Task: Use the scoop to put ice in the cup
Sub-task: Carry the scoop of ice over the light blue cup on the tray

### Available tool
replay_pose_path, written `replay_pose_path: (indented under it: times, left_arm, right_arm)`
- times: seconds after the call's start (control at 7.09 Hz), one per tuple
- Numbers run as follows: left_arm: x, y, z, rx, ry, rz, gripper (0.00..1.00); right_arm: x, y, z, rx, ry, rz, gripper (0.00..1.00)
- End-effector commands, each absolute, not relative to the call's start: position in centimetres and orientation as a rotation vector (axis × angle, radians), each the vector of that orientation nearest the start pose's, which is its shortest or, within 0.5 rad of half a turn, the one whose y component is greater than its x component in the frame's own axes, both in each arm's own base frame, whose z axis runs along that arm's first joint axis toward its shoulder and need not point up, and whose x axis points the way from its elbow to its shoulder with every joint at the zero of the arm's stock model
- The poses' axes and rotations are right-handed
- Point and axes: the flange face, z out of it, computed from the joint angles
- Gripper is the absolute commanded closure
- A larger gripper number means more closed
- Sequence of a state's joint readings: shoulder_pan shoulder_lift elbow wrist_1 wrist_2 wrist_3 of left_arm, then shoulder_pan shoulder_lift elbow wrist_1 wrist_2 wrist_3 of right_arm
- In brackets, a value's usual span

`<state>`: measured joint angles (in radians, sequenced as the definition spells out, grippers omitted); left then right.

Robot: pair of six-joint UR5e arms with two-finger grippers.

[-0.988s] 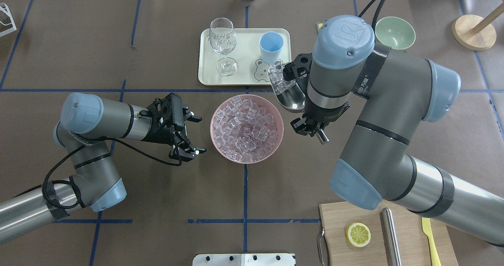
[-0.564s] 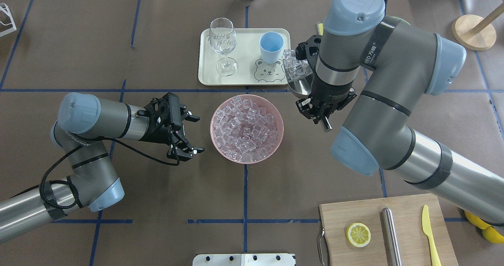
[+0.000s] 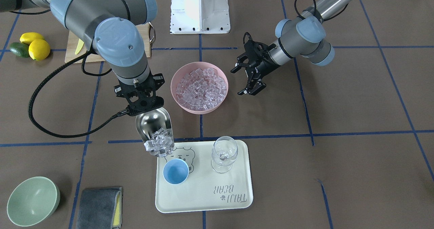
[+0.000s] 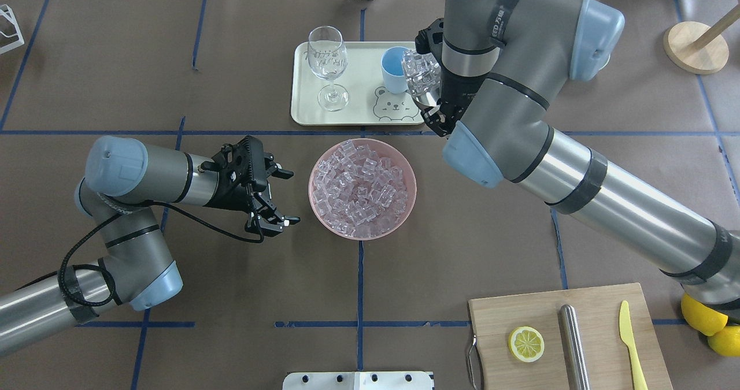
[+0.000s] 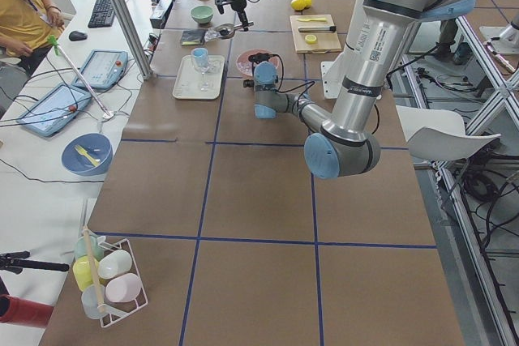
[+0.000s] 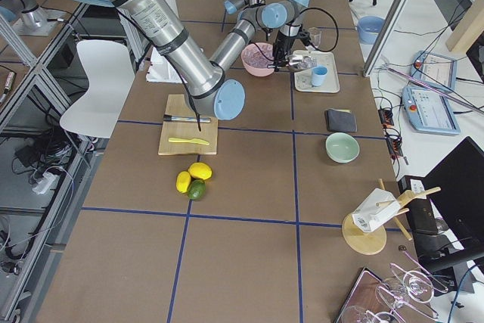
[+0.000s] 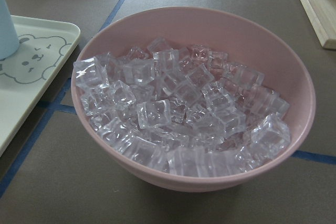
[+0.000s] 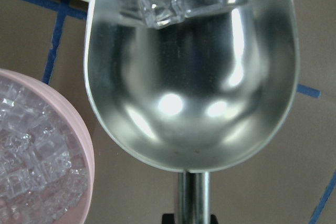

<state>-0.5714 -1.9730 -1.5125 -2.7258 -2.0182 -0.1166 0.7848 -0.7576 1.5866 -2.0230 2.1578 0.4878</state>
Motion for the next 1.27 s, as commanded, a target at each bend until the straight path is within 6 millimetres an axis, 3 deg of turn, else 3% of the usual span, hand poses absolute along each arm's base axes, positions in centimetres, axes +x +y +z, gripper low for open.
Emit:
replay_pose_path:
  times: [0.0, 0.14, 0.56, 0.85, 1.13]
  left_arm:
    - [48.4, -41.7, 32.9, 1.112, 1.143, 1.033, 0.0]
    - [48.5, -41.7, 33.1, 1.111, 1.142, 1.033, 0.0]
    - [48.8, -41.4, 33.3, 1.105, 1.142, 1.036, 0.0]
    - [49.0, -41.3, 33.7, 1.099, 1.142, 1.038, 0.0]
    - [49.0, -41.2, 33.9, 1.095, 1.142, 1.039, 0.0]
  right_arm:
    - [-45.0, -56.7, 21.7, -0.056, -0.681, -0.446, 1.0]
    - [-43.9, -57.6, 21.9, -0.058, -0.691, -0.461, 1.0]
    - [-43.5, -58.7, 21.6, -0.097, -0.681, -0.51, 1.0]
    - [-45.1, -61.1, 18.8, -0.144, -0.633, -0.573, 1.0]
    - [-45.0, -61.0, 19.8, -0.17, -0.616, -0.596, 1.0]
